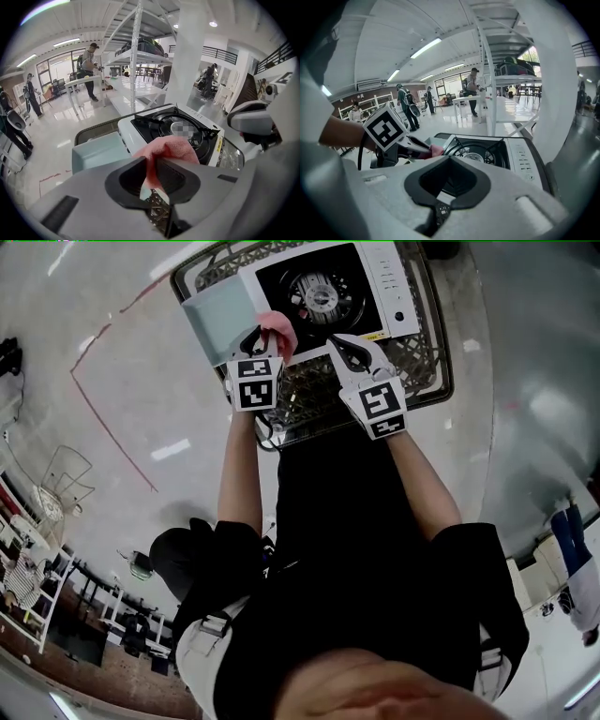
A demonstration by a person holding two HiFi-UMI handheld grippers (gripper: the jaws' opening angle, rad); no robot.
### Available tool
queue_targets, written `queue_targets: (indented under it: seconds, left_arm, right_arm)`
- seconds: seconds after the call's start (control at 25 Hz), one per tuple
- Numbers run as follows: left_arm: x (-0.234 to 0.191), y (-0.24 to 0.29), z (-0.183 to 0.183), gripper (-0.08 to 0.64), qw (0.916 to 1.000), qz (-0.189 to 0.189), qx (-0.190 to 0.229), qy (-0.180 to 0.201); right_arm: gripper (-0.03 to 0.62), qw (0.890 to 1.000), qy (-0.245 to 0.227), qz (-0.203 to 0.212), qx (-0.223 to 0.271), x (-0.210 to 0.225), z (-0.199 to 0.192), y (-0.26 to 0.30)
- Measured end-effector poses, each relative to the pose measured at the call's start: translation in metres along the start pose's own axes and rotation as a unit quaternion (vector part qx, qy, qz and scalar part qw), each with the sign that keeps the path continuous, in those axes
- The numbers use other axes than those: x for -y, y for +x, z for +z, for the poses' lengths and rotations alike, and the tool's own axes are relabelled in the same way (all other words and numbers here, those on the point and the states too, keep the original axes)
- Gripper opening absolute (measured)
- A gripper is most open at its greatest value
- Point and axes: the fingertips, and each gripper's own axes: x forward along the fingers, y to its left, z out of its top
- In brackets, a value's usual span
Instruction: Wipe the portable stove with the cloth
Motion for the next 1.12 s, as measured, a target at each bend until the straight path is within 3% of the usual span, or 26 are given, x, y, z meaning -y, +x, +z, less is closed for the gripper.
queue_targets:
  seconds: [0.56, 1.12]
  left_arm:
    - [-0.011, 0.027, 0.024, 0.063, 0.9979, -0.032, 0.007, 0.056]
    - [-0.039, 0.038, 0.046, 0.063, 0.9989, 0.009, 0.014, 0.044]
  right_arm:
    - [0.003, 0.998, 0.018, -0.053, -0.007, -0.007, 0.018, 0.004]
    - [0.003, 1.000, 0.006, -0.005, -0.007, -0.003, 0.021, 0.026]
